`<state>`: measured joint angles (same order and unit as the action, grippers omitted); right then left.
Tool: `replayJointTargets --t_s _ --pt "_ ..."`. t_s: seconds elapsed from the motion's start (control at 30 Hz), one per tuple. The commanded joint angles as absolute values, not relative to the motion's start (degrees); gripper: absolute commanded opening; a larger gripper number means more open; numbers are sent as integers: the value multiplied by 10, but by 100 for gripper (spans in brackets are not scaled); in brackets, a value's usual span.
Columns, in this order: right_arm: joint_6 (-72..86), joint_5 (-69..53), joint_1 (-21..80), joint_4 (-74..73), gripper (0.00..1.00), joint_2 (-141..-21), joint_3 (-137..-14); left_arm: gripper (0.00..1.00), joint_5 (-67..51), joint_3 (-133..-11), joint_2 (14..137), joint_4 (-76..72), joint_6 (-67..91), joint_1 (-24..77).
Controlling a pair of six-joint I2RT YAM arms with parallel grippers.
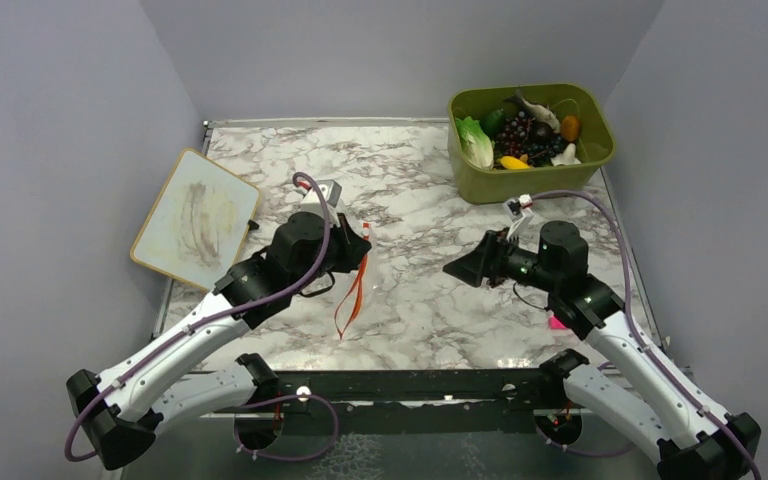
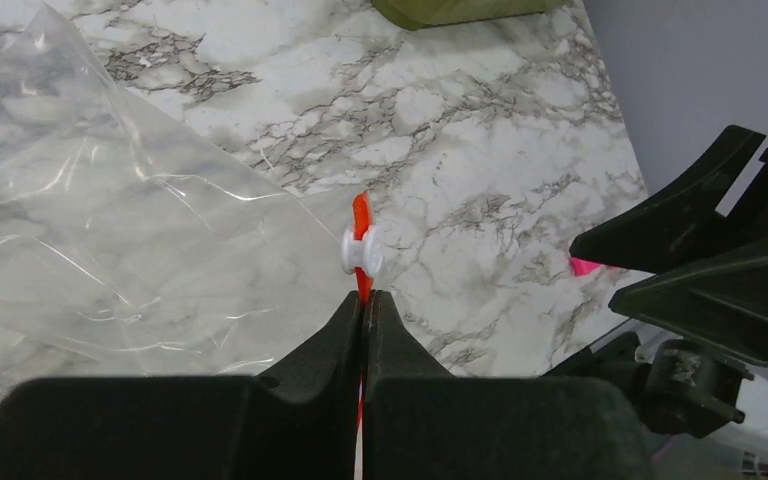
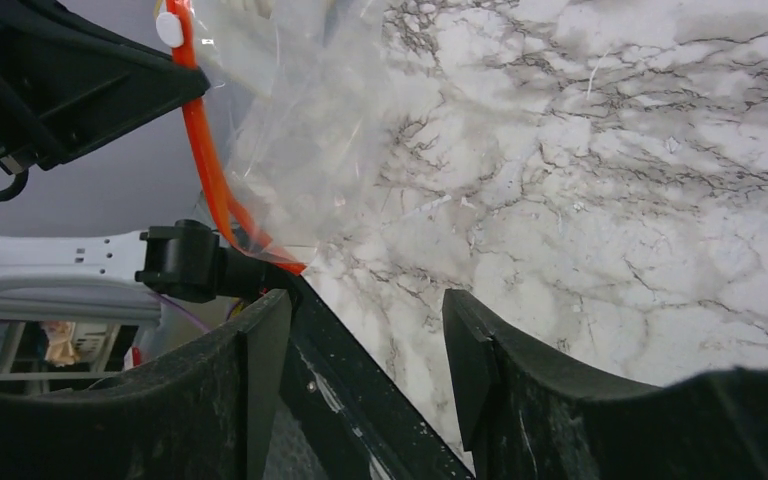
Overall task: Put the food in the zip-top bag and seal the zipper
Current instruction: Open the zipper of the food storage bag at the center of the board.
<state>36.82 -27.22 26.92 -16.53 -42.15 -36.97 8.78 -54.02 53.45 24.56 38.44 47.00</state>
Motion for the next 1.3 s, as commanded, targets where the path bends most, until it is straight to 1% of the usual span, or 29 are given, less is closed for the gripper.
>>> replayJointTargets --t_s 0.0,0.2,0.33,0.47,0.63,0.77,0.87,1.03,1.2,1.27 --pt "397 -301 277 -90 56 -442 -357 0 161 -488 495 204 472 472" --pt "419 -224 347 -62 48 -479 -348 0 205 -449 471 192 529 472" --pt "426 -162 428 -43 47 -537 -367 0 234 -443 472 199 561 472" --pt "436 -106 509 -18 46 -592 -391 0 239 -442 469 195 595 472" --pt "445 -52 586 2 45 -645 -430 0 246 -429 455 189 638 472" --pt "448 -15 628 9 45 -674 -453 0 256 -409 433 183 683 472" --pt "449 0 653 11 48 -698 -469 0 264 -397 419 181 705 472" --pt "455 71 682 -34 52 -744 -505 0 277 -390 400 183 725 472" --pt "457 85 697 -30 52 -769 -513 0 269 -386 388 184 745 472" --pt "455 88 697 -31 50 -780 -521 0 264 -381 387 183 755 472"
